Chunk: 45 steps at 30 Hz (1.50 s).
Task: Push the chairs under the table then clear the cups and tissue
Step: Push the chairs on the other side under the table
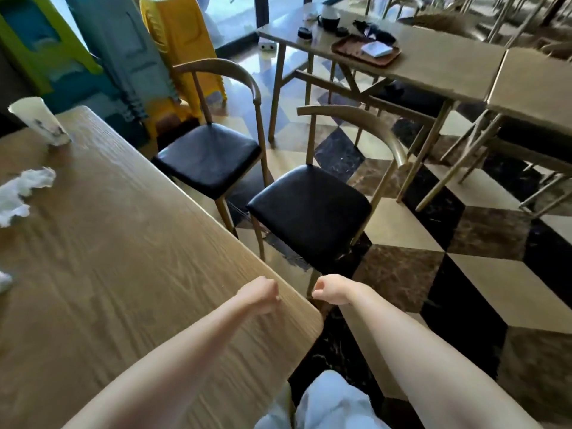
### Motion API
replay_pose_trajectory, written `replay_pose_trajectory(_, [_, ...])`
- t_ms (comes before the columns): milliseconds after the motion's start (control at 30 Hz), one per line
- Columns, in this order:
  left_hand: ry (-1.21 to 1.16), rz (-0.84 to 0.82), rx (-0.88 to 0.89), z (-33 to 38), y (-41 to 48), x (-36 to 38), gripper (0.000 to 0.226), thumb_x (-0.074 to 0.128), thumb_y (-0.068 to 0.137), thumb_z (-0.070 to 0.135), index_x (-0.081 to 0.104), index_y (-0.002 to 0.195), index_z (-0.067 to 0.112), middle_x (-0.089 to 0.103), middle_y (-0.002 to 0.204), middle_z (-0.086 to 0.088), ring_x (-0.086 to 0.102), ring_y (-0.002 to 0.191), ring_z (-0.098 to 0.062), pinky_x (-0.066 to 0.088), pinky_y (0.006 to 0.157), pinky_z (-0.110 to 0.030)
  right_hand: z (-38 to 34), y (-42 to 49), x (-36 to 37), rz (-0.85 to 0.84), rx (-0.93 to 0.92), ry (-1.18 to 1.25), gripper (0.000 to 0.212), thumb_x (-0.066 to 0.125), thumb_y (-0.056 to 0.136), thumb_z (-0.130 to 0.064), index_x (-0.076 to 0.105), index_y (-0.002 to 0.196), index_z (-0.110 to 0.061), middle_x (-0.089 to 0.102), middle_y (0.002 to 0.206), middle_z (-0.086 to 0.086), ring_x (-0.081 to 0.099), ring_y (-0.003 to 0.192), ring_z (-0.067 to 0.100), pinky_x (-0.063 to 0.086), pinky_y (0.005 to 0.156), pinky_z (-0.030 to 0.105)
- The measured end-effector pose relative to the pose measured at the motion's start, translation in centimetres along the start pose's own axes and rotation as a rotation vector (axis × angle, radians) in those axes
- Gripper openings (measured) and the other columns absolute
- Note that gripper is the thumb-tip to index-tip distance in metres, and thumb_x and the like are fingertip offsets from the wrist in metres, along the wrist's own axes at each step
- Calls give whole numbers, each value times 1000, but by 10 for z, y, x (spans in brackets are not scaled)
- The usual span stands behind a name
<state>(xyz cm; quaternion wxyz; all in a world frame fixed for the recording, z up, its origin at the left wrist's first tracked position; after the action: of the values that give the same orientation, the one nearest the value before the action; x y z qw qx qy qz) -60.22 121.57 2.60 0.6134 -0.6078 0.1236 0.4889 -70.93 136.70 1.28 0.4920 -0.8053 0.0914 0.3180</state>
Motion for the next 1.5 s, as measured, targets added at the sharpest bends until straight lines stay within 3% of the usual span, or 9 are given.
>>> replay_pose_trajectory(133, [-1,-12,31,18,14,-10,34,49,96,28,62,119,6,62,120,-12,61,109,-27,53,90,-36,19,2,-16,-65,43,-39,38,47,96,-33,59,122,-8,60,126,9,58,113,24,47,94,33])
replay_pose_trajectory(267, [-52,-68,8,40,42,-27,34,45,98,27,60,117,4,63,117,-13,63,105,-27,53,85,-35,45,11,-54,-92,37,-18,37,46,96,-32,59,118,-6,62,106,7,60,95,23,46,73,29])
replay_pose_trajectory(367, [-29,-113,31,64,75,-45,35,41,98,24,60,115,1,63,115,-15,61,107,-30,50,85,-36,73,27,-86,-84,49,-9,38,43,97,-36,60,112,-5,60,98,7,58,88,21,44,71,27])
replay_pose_trajectory(533, [-53,-128,14,131,139,-77,35,43,93,21,65,113,3,67,115,-15,64,104,-31,44,72,-27,133,53,-156,-49,33,-58,38,44,97,-36,59,121,-10,61,123,8,57,111,24,45,89,31])
replay_pose_trajectory(733, [-34,-30,46,242,215,-123,38,45,94,25,60,124,7,60,129,-11,56,118,-28,48,98,-33,221,69,-254,42,17,132,36,47,95,-39,57,118,-12,61,120,8,57,109,23,47,88,33])
replay_pose_trajectory(867, [-39,23,70,296,246,-157,40,46,96,27,54,131,10,57,132,-11,56,119,-27,46,96,-32,263,78,-308,83,15,148,33,51,93,-40,57,114,-15,59,122,6,54,103,22,44,82,32])
replay_pose_trajectory(1167, [-6,111,-1,336,325,-238,41,48,97,26,48,134,7,56,133,-14,53,123,-28,41,101,-34,303,111,-430,117,-35,-57,39,48,96,-36,58,121,-9,64,119,10,63,105,24,52,90,35])
replay_pose_trajectory(1300, [-139,120,-66,342,377,-264,45,52,95,26,44,136,9,53,137,-13,51,125,-27,41,101,-32,308,150,-477,140,-75,-141,37,50,95,-36,58,124,-14,61,123,6,60,109,22,51,88,31])
replay_pose_trajectory(1500, [-535,184,-218,349,459,-294,74,53,95,32,10,152,11,45,145,-17,50,129,-31,45,102,-38,315,215,-541,105,-164,-243,34,49,96,-35,59,120,-15,62,120,7,60,106,22,53,91,34])
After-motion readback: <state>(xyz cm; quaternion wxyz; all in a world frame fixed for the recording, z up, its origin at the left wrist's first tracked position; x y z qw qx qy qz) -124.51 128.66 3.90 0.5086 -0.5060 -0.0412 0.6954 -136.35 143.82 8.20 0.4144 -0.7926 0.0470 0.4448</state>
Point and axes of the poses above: each hand's wrist, its own y-axis towards the middle knuckle, its own x-axis out of the palm, z = x × y, the point moved 1 cm from there along y, towards the middle knuckle
